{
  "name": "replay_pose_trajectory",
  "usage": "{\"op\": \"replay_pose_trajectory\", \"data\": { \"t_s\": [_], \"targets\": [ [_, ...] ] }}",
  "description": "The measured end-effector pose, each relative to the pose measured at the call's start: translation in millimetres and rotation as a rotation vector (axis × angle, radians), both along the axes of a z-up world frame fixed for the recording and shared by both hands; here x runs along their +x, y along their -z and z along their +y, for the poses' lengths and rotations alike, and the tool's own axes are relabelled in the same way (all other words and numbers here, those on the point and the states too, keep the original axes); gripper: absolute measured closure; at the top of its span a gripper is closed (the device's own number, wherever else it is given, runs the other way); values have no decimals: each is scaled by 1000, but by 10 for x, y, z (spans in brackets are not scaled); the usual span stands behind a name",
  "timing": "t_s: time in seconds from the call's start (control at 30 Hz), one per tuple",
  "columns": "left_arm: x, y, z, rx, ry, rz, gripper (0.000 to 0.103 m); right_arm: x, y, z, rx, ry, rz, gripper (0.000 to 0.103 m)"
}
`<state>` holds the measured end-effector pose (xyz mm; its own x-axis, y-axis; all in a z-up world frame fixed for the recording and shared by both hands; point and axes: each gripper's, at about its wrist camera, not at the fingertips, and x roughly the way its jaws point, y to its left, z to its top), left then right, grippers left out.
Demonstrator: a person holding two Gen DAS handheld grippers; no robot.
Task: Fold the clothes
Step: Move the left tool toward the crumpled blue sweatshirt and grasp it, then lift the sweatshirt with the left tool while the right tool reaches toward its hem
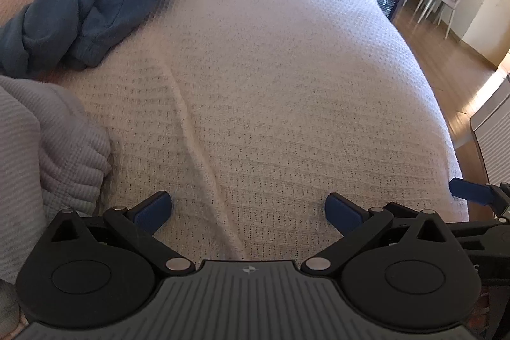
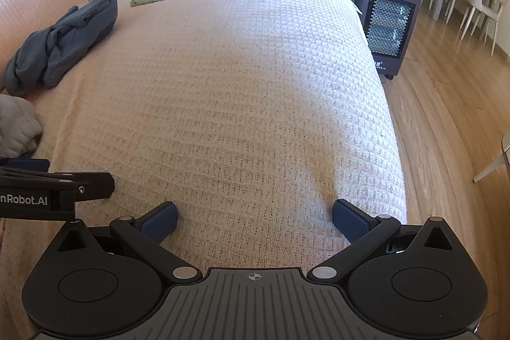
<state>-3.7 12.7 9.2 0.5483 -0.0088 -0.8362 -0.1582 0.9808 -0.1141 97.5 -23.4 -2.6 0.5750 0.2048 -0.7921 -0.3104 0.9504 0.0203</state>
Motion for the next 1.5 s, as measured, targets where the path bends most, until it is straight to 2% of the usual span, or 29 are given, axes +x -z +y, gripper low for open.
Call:
{"op": "replay_pose_trajectory", "data": {
  "t_s": [0.3, 0.43, 0.53, 0.63, 0.87, 0.97, 1.03, 1.17, 1.37, 1.5],
  "targets": [
    [101, -31, -39, 25, -5, 49, 0, 6, 0, 22, -11, 2, 4, 0],
    [172, -101, 23, -1, 12, 46, 0, -3, -10, 15, -6, 6, 2, 0],
    [238, -220, 104, -14, 1, 21, 0, -5, -11, 23, -9, 8, 0, 0],
    [356, -457, 182, 7, -7, -61, 0, -1, -11, 27, -9, 9, 0, 0],
    [854, -944, 507, 208, -48, -209, 0, -11, -5, 17, -6, 10, -2, 0],
    [1035, -1014, 726, 360, -80, -217, 0, -10, -5, 15, -5, 10, -2, 0],
    [1241, -991, 937, 398, -97, -185, 0, -6, -8, 14, -5, 11, -1, 0],
    [1565, -837, 1247, 363, -109, -87, 0, 12, -12, 22, -2, 15, -3, 0],
    [1845, -548, 1418, 340, -77, -38, 0, 56, 2, 23, 0, 17, -9, 0],
    [1792, -407, 1435, 338, -100, -43, 2, 54, 5, 15, 2, 16, -10, 0]
  ]
}}
